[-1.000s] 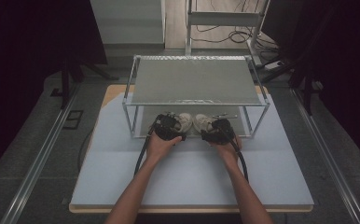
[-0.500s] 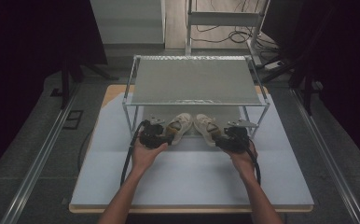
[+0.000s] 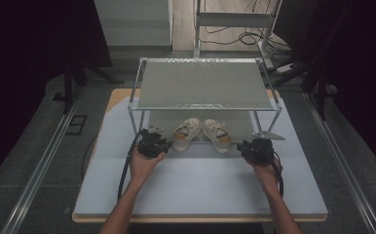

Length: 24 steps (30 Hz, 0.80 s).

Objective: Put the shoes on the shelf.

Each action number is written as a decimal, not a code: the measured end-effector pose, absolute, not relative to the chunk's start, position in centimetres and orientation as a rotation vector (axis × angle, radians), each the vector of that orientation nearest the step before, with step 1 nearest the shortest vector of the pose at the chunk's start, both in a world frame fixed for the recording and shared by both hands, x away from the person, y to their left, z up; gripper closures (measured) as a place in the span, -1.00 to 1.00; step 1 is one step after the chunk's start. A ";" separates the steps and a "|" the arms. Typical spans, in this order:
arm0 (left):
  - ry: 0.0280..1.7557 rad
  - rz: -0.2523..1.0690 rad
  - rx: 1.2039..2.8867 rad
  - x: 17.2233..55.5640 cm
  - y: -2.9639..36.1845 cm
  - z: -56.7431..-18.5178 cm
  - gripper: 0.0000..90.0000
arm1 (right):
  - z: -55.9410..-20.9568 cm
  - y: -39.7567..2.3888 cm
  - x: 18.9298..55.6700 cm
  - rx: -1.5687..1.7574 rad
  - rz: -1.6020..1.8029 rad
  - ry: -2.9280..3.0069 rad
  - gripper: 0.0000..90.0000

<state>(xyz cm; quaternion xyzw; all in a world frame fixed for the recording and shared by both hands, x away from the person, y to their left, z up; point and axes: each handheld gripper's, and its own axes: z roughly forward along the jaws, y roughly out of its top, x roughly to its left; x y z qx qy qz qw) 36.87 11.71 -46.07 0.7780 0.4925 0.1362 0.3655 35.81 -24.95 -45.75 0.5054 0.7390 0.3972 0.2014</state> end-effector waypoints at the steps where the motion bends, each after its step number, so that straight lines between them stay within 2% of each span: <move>1: 1.270 0.346 2.002 36.9 11.7 -46.2 0.66 | -46.0 -24.9 35.9 1.411 1.094 2.071 0.65; 3: 1.271 0.330 2.012 37.0 11.6 -46.5 0.70 | -46.5 -24.8 36.0 1.405 1.074 2.091 0.75; 8: 1.267 0.307 2.038 37.0 11.6 -47.1 0.75 | -47.2 -24.6 36.0 1.406 1.052 2.116 0.87; 24: 1.247 0.280 2.047 36.9 10.6 -47.2 0.77 | -47.9 -22.2 36.4 1.370 1.038 2.154 0.94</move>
